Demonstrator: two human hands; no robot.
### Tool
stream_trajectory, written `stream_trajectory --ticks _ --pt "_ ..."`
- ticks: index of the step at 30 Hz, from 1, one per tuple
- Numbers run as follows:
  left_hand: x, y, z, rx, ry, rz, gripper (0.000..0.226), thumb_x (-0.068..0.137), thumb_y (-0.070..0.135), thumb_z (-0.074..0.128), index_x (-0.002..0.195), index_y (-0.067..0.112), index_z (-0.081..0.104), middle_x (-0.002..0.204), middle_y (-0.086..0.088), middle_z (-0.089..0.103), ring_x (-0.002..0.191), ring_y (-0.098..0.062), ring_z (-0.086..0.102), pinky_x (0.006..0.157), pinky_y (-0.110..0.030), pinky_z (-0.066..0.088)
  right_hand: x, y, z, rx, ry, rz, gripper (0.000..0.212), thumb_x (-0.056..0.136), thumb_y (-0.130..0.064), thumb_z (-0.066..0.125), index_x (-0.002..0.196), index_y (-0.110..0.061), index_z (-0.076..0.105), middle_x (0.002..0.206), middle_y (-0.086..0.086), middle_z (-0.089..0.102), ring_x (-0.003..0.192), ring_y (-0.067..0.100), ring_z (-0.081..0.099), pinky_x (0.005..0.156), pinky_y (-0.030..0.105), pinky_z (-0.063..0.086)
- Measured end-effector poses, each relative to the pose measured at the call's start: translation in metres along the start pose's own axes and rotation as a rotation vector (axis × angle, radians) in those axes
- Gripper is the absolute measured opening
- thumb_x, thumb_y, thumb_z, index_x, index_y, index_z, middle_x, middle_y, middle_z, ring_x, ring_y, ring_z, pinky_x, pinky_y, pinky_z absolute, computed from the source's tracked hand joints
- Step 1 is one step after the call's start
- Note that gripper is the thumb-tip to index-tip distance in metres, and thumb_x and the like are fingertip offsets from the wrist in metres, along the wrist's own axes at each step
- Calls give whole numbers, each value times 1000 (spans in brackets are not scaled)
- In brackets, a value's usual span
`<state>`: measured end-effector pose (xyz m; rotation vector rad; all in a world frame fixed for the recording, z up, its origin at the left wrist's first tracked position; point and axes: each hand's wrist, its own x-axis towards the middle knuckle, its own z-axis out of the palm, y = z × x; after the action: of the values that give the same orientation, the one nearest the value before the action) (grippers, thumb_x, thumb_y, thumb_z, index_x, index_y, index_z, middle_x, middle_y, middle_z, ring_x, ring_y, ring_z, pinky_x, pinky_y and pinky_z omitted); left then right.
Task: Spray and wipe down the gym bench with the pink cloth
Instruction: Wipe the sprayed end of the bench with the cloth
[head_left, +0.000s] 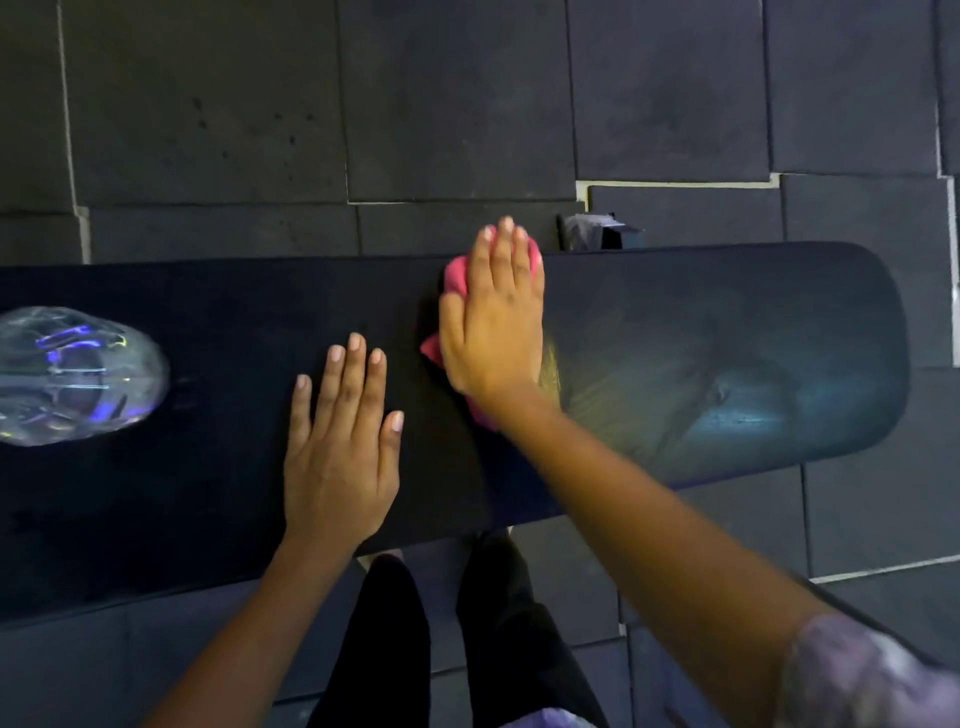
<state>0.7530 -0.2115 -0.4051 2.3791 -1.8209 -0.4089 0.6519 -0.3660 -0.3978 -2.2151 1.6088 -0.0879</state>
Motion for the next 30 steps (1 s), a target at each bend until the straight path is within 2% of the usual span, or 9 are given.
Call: stream_trajectory --ticks 4,7,10,15,21,24,27,30 --pt "1 0 -1 3 10 7 56 101 33 24 150 7 25 159 -10 19 148 -22 13 120 -47 13 31 -5 -2 -28 -46 -80 78 87 -42 9 150 0 27 158 20 26 149 31 18 123 44 7" --pt "0 1 -2 -8 13 8 55 101 33 24 150 7 26 159 -10 20 148 -22 14 120 -46 13 17 -1 -1 -25 -13 -133 75 87 -39 19 152 -2 22 159 20 22 150 33 13 123 47 5" --pt "-1 -1 -2 4 9 12 55 101 33 24 150 7 25 159 -9 18 148 -21 13 120 -46 13 -2 0 2 1 12 -93 78 84 -39 26 154 -4 17 161 19 16 151 33 7 123 48 4" --pt "-1 -2 0 19 -1 30 55 101 32 24 151 8 22 160 -9 16 149 -21 11 119 -47 15 -39 3 5 16 -4 -96 79 83 -39 25 156 -11 11 164 14 4 152 27 -5 123 46 -3" --pt "-1 -2 4 7 36 43 55 101 33 23 150 8 24 159 -8 19 148 -21 14 120 -46 14 -91 9 8 29 -11 -130 78 83 -36 30 156 -14 12 164 11 3 152 25 -8 123 49 0" --pt "-1 -3 7 3 57 42 56 101 34 21 150 8 26 159 -8 20 148 -21 15 119 -46 14 -93 10 11 24 -8 -128 80 82 -39 30 156 -14 12 164 11 3 151 24 -9 123 46 -4" --pt "-3 -2 8 8 82 38 56 100 34 21 149 7 27 158 -9 23 147 -21 17 119 -46 16 -85 15 13 -43 -56 -211 80 84 -45 26 156 -14 8 164 13 -1 151 26 -11 123 43 -8" --pt "-2 -3 10 16 99 46 57 100 35 19 149 8 28 158 -8 23 147 -20 17 119 -46 15 -65 30 4 -147 -101 -335 77 88 -47 22 156 -14 8 164 11 3 152 26 -5 123 42 -4"
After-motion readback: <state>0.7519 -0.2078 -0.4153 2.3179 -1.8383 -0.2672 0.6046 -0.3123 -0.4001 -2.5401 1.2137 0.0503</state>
